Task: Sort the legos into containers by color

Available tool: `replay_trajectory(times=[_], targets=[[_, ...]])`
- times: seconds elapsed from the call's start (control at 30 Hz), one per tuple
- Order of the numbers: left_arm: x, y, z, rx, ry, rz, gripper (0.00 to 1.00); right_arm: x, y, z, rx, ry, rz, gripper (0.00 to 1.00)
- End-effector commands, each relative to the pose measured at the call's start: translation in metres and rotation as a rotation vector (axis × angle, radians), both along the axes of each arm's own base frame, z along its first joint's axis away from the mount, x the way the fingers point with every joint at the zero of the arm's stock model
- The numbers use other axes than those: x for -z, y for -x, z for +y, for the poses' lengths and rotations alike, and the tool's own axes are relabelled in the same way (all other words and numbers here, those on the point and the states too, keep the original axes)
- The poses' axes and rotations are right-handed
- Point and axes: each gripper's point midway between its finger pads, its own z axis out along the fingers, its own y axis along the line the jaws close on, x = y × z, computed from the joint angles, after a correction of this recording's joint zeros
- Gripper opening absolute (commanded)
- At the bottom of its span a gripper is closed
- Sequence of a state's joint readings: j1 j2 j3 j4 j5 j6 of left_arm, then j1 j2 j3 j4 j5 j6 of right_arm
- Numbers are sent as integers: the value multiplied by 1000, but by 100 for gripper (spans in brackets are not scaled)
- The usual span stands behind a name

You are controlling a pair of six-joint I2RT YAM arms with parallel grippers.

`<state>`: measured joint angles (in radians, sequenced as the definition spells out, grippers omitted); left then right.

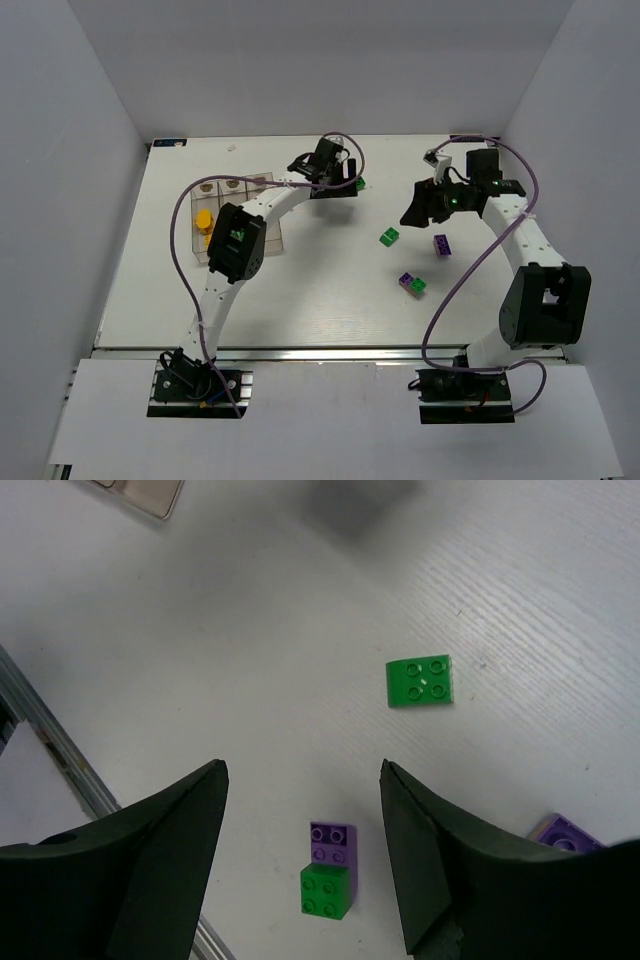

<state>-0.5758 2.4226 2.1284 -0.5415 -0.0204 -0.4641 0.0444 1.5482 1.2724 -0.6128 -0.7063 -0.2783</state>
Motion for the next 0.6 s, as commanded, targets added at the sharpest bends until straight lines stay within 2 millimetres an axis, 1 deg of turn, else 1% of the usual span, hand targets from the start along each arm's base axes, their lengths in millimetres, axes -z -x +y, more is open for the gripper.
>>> replay_trajectory(times=[0.0,0.03,0.07,0.1,0.17,0.2,0.27,0.33,0.37,0.4,0.47,0.5,0.53,0.57], targets=[[-35,-23,-11,-73,94,-84,98,0,15,2,-34,-54,10,68],[-30,-24,-13,-70,105,-86,98,-2,17,2,-33,-60,6,68],[-26,-27,-16,-67,117,-98,98,1,20,2,-30,-65,15,69],[-30,-33,-22,-62,145,-128,98,1,19,1,-27,-68,7,69],[-24,-38,-26,-50,157,-147,98,1,20,1,-26,-73,6,69],[-29,-40,-35,-29,169,-178,98,3,21,0,-22,-75,12,69],[-30,-48,-38,-17,172,-218,98,3,21,1,-22,-78,8,69],[-30,-51,-40,9,160,-245,98,4,22,2,-24,-87,12,68],[-31,-50,-47,37,154,-263,98,5,22,2,-23,-88,17,69],[-24,-51,-48,49,145,-265,98,4,22,2,-20,-93,15,69],[-21,-52,-49,81,124,-284,98,4,21,4,-22,-102,21,69],[-15,-49,-53,114,128,-274,97,3,21,5,-22,-106,20,69],[-9,-48,-51,132,105,-273,97,3,15,-5,12,-111,20,69],[-8,-48,-52,146,95,-280,97,1,15,-5,13,-114,17,69]])
